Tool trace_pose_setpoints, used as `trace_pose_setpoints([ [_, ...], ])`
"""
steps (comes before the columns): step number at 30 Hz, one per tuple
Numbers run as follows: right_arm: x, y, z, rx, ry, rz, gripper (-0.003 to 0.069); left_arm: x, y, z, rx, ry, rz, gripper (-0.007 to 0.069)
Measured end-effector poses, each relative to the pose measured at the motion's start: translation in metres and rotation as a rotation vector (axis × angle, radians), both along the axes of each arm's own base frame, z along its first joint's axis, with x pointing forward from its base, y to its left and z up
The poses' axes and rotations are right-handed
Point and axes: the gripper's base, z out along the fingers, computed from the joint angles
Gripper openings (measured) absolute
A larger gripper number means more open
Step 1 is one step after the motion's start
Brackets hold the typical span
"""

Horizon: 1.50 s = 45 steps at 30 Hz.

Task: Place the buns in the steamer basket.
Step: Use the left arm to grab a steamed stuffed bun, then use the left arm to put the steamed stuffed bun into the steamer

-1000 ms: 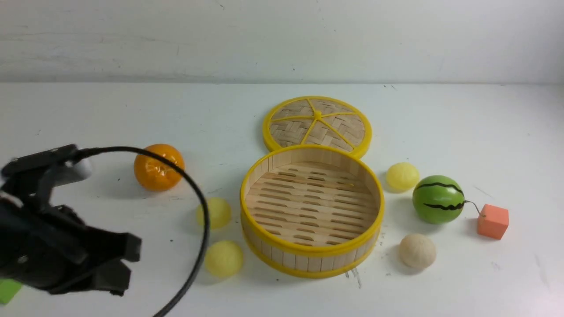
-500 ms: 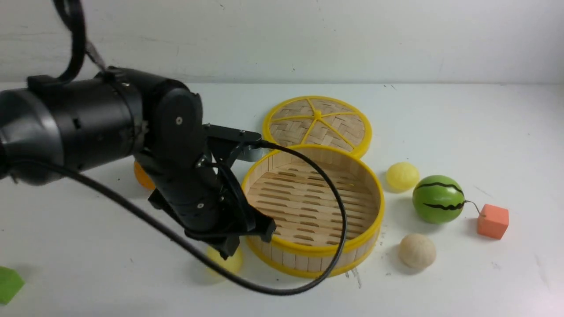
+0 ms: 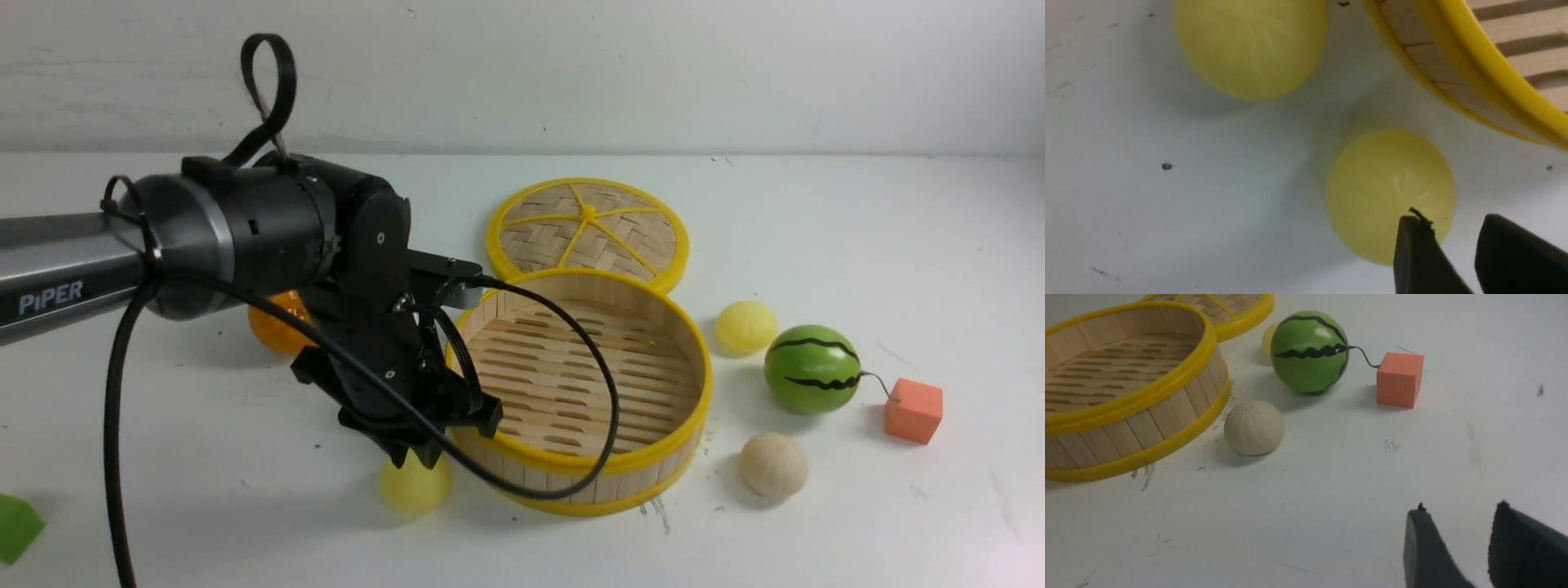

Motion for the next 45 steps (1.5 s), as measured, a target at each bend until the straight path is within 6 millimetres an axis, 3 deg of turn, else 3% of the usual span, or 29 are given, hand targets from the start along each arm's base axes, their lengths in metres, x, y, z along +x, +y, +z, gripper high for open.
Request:
trace_pose_setpoints([
  [25,0.0,0.0,0.0,0.0,0.0,0.0,0.0239,0.01,-0.002,-0.028,0.05,0.019,-0.014,0.0235],
  [28,0.0,0.0,0.0,0.0,0.0,0.0,0.0239,0.011,-0.003,-0.031,0.053,0.023,-0.014,0.0201],
  [31,0.0,0.0,0.0,0.0,0.0,0.0,0.0239,0.011,-0.003,-0.032,0.054,0.026,-0.014,0.0052],
  [34,0.0,0.0,0.0,0.0,0.0,0.0,0.0239,0.011,-0.003,-0.03,0.057,0.031,-0.015,-0.0011],
  [36,0.0,0.0,0.0,0.0,0.0,0.0,0.0239,0.011,-0.003,-0.023,0.071,0.056,-0.016,-0.0013],
  [40,0.0,0.0,0.0,0.0,0.0,0.0,0.0239,0.01,-0.008,0.01,0.06,0.03,-0.03,-0.0013],
  [41,0.0,0.0,0.0,0.0,0.0,0.0,0.0239,0.01,-0.014,0.033,0.023,-0.023,-0.047,-0.0013],
  [42,0.0,0.0,0.0,0.0,0.0,0.0,0.0239,0.01,-0.015,0.036,0.019,-0.031,-0.052,-0.0013],
  [43,0.0,0.0,0.0,0.0,0.0,0.0,0.0239,0.012,-0.025,0.059,-0.017,-0.105,-0.083,-0.0013],
  [45,0.0,0.0,0.0,0.0,0.0,0.0,0.0239,0.015,-0.034,0.073,-0.049,-0.147,-0.104,-0.0013],
])
